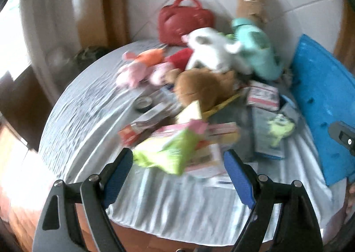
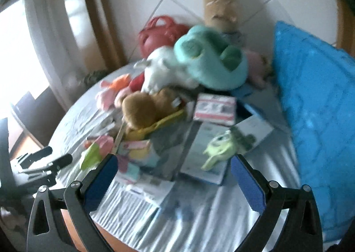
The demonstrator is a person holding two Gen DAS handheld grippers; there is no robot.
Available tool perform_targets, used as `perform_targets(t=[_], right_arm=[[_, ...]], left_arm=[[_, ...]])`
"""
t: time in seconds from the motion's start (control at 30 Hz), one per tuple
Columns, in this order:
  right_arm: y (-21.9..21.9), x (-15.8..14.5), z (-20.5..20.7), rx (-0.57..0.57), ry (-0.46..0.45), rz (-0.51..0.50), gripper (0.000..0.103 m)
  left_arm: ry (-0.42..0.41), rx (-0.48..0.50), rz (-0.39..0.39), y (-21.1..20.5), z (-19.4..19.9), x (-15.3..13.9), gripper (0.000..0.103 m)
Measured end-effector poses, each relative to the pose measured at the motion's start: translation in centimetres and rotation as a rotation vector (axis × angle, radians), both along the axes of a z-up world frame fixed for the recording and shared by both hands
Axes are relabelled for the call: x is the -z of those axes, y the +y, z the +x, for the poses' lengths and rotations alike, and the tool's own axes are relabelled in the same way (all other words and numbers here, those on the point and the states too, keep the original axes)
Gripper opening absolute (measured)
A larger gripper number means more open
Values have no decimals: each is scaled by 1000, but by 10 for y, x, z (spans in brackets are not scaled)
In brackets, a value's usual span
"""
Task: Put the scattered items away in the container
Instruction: 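Withdraw both grippers from the crate back over the table, then grasp the yellow-pink WIPES pack with the left gripper while the right grasps the Kotex pack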
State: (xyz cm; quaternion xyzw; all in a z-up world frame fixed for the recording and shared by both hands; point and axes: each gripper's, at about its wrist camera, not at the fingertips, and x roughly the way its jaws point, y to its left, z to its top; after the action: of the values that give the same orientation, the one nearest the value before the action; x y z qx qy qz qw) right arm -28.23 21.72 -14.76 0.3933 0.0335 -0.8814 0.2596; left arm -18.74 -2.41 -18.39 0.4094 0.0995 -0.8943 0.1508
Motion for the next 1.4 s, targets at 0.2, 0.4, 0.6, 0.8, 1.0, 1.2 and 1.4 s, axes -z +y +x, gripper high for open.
perform_targets(t=[0.2,0.4,0.6,0.8,1.0,1.2,1.4], right_arm=[[-31,26,-31,-51,-62,-3,103],[-62,60,-52,-88,-131,25,103],[-76,80,-38,-35,-189,15,103],[-104,75,-21,55,-176,-7,103],[-151,105,-15,37,-236,47,102],[-148,144,17,-6,-326,83,99],[-121,133,37,39,-277,75,99]], left_arm=[[-37,-21,-4,-34,-7,19,84],[-57,48,59,-31,-19,40,84],[-99,187,66,-34,-38,57,84],[-125,303,52,-56,-33,67,87],[-209,257,45,-99,0,95,98],[-289,125,30,-132,27,116,98],[-157,146,47,-107,35,80,98]])
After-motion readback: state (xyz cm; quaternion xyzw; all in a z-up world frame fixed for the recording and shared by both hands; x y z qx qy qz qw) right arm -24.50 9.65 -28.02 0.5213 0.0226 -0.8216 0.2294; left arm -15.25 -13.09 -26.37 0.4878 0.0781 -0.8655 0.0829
